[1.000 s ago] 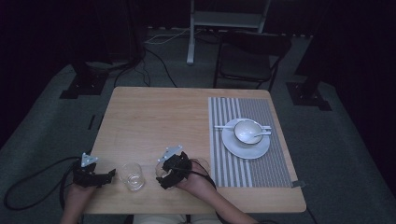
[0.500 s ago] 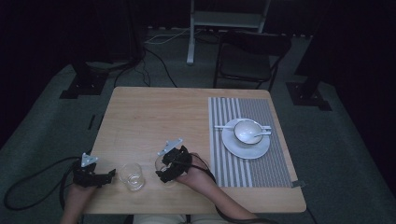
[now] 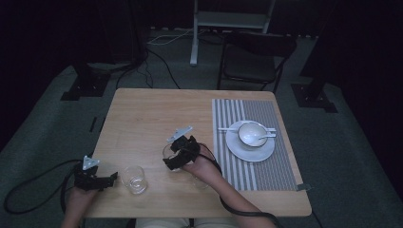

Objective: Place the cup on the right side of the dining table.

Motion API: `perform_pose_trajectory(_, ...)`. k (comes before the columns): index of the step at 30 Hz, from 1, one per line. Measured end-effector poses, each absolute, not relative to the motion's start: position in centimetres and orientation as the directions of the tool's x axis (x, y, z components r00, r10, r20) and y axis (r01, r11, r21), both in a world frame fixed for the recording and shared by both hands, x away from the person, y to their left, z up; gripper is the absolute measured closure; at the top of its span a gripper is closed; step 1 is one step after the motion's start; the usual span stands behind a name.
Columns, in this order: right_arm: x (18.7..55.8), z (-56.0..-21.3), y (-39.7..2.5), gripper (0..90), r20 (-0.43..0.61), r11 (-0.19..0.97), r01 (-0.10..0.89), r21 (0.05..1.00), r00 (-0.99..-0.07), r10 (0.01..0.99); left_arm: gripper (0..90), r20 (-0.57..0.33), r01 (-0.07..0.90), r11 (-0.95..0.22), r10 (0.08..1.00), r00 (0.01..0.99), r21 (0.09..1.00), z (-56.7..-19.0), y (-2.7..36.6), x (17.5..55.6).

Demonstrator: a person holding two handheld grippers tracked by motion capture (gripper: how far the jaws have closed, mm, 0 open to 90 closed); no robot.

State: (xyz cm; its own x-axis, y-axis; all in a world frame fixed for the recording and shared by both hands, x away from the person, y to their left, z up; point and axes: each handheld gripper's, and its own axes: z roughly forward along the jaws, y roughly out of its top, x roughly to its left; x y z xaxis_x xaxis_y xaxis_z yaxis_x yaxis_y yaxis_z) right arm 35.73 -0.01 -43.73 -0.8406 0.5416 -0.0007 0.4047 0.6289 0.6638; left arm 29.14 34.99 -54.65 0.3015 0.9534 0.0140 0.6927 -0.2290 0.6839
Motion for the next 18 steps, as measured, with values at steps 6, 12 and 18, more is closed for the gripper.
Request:
perform_pose_trajectory(6,37.3,-43.4,-0.8,17.3,-0.003,0.611,0.427,0.667,-0.818,0.575,0.8,0.016,0.693,-0.232,0.953,0.303,0.683,-54.6,35.0,29.1)
perform_pose_trajectory(12,39.3,-43.1,-1.7,17.3,-0.021,0.599,0.450,0.662,-0.788,0.616,0.8,0.015,0.693,-0.230,0.953,0.302,0.683,-54.6,35.0,29.1)
perform_pose_trajectory(18,40.7,-42.7,-2.7,17.3,-0.053,0.584,0.464,0.666,-0.752,0.657,0.8,0.013,0.693,-0.228,0.953,0.301,0.683,-54.6,35.0,29.1)
